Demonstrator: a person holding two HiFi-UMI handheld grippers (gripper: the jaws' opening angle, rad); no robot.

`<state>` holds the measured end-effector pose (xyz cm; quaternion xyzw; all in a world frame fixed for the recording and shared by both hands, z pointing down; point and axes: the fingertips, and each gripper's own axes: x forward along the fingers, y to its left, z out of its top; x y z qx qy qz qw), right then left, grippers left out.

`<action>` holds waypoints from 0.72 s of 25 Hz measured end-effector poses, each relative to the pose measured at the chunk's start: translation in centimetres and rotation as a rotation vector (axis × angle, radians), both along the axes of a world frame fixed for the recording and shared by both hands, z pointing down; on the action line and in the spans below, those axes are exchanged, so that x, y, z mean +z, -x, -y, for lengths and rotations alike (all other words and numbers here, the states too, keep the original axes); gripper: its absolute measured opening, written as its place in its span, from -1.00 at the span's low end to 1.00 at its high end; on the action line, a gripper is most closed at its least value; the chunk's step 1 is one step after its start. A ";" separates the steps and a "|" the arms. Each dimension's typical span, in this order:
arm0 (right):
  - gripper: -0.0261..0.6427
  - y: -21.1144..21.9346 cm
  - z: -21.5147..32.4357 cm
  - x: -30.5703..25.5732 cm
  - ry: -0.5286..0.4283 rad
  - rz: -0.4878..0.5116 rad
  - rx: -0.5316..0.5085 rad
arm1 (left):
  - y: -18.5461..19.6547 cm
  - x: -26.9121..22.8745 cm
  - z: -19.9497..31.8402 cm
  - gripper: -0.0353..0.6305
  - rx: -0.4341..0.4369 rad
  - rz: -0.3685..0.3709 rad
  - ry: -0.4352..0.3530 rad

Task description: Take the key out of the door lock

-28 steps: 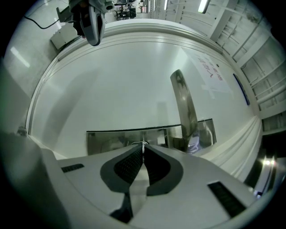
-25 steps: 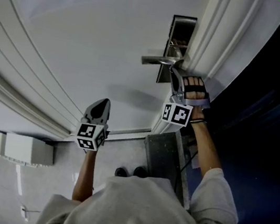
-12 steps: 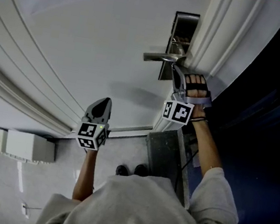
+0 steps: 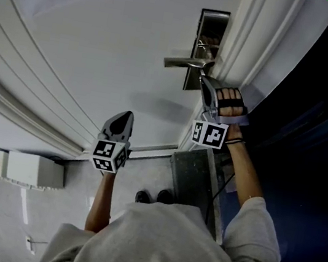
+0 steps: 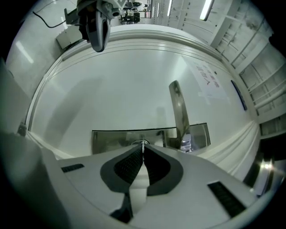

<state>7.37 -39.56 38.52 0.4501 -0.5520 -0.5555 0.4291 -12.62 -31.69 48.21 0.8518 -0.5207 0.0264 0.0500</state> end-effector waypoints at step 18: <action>-0.83 -2.8 -4.8 1.9 0.124 0.367 0.003 | -1.2 -0.6 -0.7 -0.84 0.009 0.008 -0.015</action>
